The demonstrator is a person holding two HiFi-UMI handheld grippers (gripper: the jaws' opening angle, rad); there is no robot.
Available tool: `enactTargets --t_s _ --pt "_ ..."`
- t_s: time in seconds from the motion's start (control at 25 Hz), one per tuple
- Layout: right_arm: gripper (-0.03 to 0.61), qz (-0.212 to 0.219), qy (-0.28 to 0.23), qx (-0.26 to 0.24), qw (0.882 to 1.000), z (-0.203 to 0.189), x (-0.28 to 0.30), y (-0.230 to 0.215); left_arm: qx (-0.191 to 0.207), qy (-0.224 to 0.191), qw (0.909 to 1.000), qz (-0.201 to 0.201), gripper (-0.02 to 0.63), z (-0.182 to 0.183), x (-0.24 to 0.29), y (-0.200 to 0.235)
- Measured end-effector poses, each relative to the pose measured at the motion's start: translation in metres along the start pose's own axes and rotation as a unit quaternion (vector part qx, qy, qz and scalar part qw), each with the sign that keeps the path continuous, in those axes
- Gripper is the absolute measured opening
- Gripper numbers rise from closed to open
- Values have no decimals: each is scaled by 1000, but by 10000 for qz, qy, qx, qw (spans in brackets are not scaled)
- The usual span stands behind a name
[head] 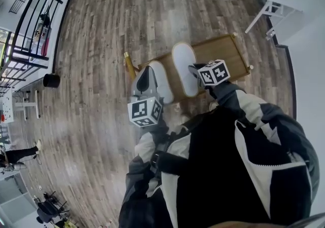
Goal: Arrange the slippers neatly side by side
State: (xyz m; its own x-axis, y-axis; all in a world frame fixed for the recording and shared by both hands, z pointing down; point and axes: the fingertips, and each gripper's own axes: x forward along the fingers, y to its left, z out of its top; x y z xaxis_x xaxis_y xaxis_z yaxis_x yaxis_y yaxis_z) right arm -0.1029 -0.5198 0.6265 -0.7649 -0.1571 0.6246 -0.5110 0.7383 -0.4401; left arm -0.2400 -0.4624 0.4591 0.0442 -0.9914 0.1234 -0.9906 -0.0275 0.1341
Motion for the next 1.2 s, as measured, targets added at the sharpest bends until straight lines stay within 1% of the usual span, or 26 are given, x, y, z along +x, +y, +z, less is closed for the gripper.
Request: enactTargets --t_s 0.28,0.48,0.72,0.84,1.08,1.2 --pt "26 -62 88 -238 9997 -1 10 11 -24 47 9999 95 18 -1 -12 13" --pt "26 -131 267 -217 9993 -11 25 3 230 188 9996 -13 18 -6 -16 8" --pt "26 -200 517 -130 9984 -21 52 0 263 308 9990 -207 18 -13 -21 4" --pt "26 -268 628 -61 9976 -26 69 -5 295 312 9989 -164 18 -15 -26 10" --pt "26 -588 1031 -252 9926 -37 103 -23 393 420 9983 -82 18 -14 -36 19" --pt "26 -684 1151 -264 9906 -43 116 -31 362 474 9982 3 18 -19 -40 25"
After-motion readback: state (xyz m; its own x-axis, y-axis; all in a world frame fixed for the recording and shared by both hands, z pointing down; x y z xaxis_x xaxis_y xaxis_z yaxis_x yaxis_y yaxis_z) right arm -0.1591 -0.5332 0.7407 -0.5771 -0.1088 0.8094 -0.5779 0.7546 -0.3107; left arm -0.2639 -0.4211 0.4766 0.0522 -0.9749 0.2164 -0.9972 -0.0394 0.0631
